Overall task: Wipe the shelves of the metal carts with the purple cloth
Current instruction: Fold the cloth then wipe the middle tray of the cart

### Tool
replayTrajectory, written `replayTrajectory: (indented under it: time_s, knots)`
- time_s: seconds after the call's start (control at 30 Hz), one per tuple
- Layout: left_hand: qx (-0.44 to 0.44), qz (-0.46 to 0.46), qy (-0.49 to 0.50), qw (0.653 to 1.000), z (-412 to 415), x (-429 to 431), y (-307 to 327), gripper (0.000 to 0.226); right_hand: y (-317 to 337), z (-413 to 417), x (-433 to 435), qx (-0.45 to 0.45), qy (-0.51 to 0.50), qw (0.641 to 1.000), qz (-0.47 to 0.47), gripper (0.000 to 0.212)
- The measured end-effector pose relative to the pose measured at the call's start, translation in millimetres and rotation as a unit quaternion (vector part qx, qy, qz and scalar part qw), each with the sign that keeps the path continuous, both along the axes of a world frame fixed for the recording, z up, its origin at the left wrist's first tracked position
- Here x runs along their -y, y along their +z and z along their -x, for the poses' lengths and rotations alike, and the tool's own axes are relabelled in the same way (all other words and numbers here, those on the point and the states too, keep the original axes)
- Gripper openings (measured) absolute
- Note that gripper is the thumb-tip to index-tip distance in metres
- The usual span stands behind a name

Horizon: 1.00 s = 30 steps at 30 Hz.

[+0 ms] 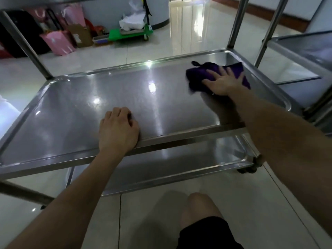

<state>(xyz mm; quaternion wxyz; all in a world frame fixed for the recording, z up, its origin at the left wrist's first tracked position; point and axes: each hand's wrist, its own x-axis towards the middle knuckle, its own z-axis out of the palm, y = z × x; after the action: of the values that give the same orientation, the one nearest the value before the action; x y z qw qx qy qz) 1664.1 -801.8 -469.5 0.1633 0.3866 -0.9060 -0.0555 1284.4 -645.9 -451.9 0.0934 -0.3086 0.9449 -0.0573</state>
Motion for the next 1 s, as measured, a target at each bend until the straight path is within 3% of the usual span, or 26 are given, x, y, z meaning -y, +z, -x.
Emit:
replayTrajectory:
  time_s: [0.1, 0.17, 0.33, 0.47, 0.53, 0.67, 0.8, 0.87, 1.0]
  knots:
    - [0.006, 0.009, -0.004, 1.0, 2.2, -3.2, 1.0, 0.026, -0.9, 10.9, -25.5, -0.005, -0.086, 0.996, -0.016, 0.083]
    - [0.007, 0.008, -0.006, 1.0, 3.1, -3.9, 1.9, 0.027, -1.0, -27.5, -0.4, -0.008, -0.066, 0.998, -0.017, 0.083]
    - [0.01, 0.001, -0.017, 1.0, 0.8, -1.5, 3.1, 0.031, -19.2, -165.9, 52.3, -0.03, 0.213, 0.976, 0.012, 0.077]
    - [0.01, 0.002, -0.018, 1.0, -1.5, 1.6, 1.5, 0.031, -14.8, -149.0, 22.5, 0.001, 0.3, 0.953, 0.032, 0.079]
    - [0.012, 0.011, -0.013, 1.0, -1.1, 1.7, 1.6, 0.027, -9.4, -104.5, -7.1, -0.003, 0.237, 0.971, 0.03, 0.079]
    - [0.001, 0.018, 0.001, 1.0, 2.5, -2.4, 1.8, 0.023, -10.6, -19.1, -92.4, -0.009, -0.002, 1.0, 0.021, 0.083]
    - [-0.008, 0.016, 0.015, 1.0, 5.3, -7.7, 3.0, 0.024, -13.5, -38.8, -97.1, -0.01, -0.074, 0.997, 0.004, 0.083]
    - [-0.007, 0.015, 0.017, 1.0, 6.3, -9.0, 4.6, 0.026, -16.3, -90.5, -61.2, -0.01, -0.012, 1.0, 0.006, 0.08]
    - [0.001, 0.019, 0.008, 1.0, 3.5, -6.8, 6.6, 0.027, -22.1, -195.7, -14.6, -0.023, 0.209, 0.977, 0.018, 0.074]
